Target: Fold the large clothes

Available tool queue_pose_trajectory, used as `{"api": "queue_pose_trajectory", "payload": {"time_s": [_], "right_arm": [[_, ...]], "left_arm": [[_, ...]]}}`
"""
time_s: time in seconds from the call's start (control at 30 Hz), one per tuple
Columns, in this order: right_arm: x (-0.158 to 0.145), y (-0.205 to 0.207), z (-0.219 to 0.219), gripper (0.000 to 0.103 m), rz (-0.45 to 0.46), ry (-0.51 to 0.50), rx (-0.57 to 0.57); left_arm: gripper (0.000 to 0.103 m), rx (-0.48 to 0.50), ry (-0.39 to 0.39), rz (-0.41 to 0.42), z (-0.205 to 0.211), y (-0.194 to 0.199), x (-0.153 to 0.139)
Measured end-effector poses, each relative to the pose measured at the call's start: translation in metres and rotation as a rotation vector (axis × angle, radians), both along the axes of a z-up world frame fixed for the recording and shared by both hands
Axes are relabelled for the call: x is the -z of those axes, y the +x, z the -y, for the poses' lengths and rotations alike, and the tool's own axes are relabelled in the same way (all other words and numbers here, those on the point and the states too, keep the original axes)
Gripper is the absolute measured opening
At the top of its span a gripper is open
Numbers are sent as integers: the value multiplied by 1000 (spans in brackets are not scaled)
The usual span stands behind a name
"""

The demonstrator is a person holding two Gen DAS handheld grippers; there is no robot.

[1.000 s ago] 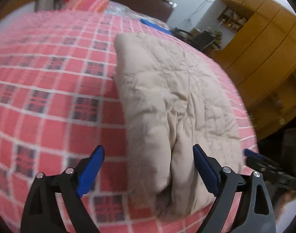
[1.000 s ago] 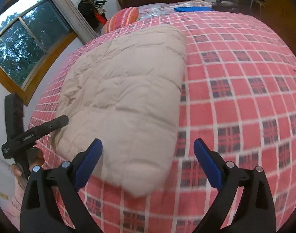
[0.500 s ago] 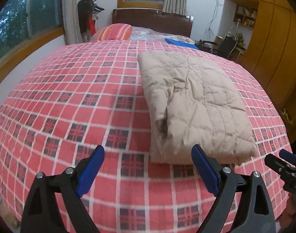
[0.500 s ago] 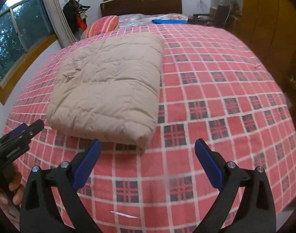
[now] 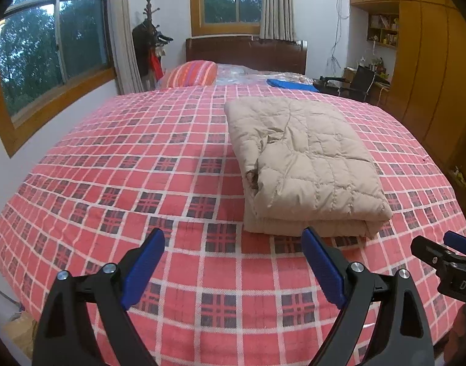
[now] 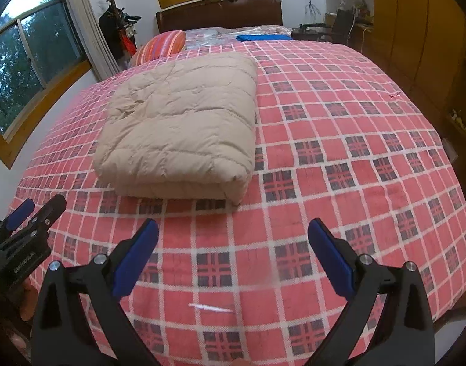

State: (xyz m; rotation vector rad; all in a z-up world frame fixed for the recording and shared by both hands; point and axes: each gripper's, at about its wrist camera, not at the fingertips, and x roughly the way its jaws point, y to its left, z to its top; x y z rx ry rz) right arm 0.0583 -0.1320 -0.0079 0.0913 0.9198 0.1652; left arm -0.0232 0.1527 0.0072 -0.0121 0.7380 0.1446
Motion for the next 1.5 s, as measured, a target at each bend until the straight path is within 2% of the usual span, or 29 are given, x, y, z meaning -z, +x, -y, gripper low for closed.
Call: {"api": "queue_pose_trajectory", "payload": {"time_s": [0.63,1.5], "right_arm": [[-6,-26,-8,98,43,-54,-7],[-7,-28,-6,98,47,-75,-4]], "left_arm": [[91,-20,21,7,2,-28,-3],[91,-20,30,9,1,-34,-4]]}}
